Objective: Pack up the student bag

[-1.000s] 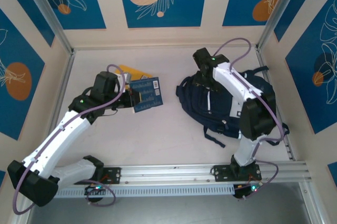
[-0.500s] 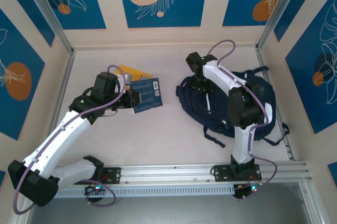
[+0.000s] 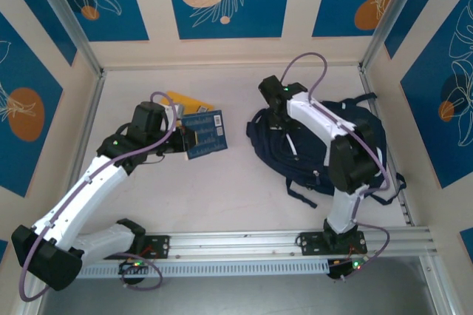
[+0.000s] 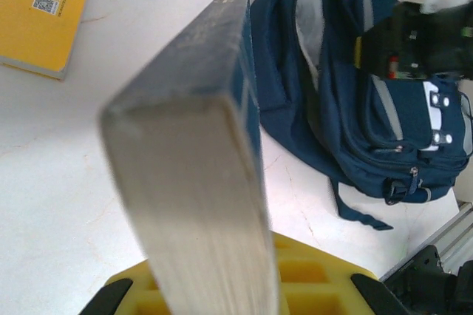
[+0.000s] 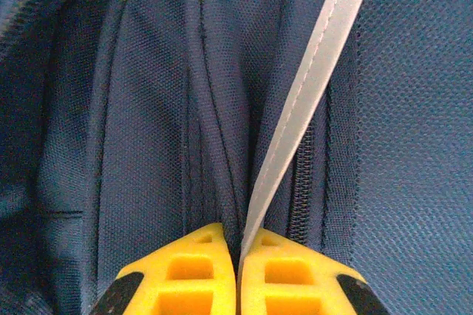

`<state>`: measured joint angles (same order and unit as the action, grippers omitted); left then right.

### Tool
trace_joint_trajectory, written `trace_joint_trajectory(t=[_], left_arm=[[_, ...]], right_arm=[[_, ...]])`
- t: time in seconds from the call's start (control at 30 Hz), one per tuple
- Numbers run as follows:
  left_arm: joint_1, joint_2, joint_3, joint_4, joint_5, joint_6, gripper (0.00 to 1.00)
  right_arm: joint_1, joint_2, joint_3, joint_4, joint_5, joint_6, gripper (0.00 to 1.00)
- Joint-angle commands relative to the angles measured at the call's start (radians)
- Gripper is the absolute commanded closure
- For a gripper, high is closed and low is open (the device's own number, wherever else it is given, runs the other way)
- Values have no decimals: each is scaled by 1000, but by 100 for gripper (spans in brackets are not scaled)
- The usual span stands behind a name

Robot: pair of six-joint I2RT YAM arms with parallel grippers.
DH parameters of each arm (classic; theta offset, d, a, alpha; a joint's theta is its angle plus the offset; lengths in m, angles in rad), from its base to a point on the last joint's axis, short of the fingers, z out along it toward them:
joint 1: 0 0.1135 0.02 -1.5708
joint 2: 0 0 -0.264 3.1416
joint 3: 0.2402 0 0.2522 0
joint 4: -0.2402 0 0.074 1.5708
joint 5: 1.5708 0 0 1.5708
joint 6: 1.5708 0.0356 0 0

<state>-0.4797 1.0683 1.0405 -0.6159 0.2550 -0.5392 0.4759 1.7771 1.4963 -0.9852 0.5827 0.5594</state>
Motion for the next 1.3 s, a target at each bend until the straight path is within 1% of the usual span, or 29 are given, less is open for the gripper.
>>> trace_joint_trajectory(t=[0.0,0.1,0.17,0.23,0.37,0.43,0.53,0.63,0.73,0.83,0.9,1.1,1.27], left_arm=[[15,-11,-7,46,43,25,100],[11,-11,-18,83,116,16,100],[13,-6,-20,108,171,5,100],[11,5,-20,128,222,-7,100],[3,21,-31,189,315,-52,100],[-6,35,-47,230,352,-88,100],[-35,69,-87,319,401,-164,100],[-90,104,-105,382,392,-206,100],[-129,140,-119,458,383,-250,100],[-143,185,-140,593,424,-333,100],[-162,207,-133,616,405,-342,100],[-214,336,-109,725,389,-424,100],[-243,448,-84,860,402,-515,100]], right_arm=[[22,-185,-64,50,-59,-155,100],[20,-345,-164,138,-228,-241,100],[-2,-455,-242,207,-402,-277,100],[-38,-537,-297,254,-544,-279,100],[-138,-656,-386,325,-780,-265,100],[-193,-699,-428,365,-890,-244,100],[-280,-754,-491,467,-1084,-157,100],[-347,-779,-522,548,-1203,-75,100],[-391,-782,-533,592,-1259,-19,100],[-393,-783,-534,619,-1307,0,100],[-394,-787,-537,628,-1325,5,100],[-395,-806,-556,640,-1326,17,100],[-392,-827,-569,642,-1324,19,100]])
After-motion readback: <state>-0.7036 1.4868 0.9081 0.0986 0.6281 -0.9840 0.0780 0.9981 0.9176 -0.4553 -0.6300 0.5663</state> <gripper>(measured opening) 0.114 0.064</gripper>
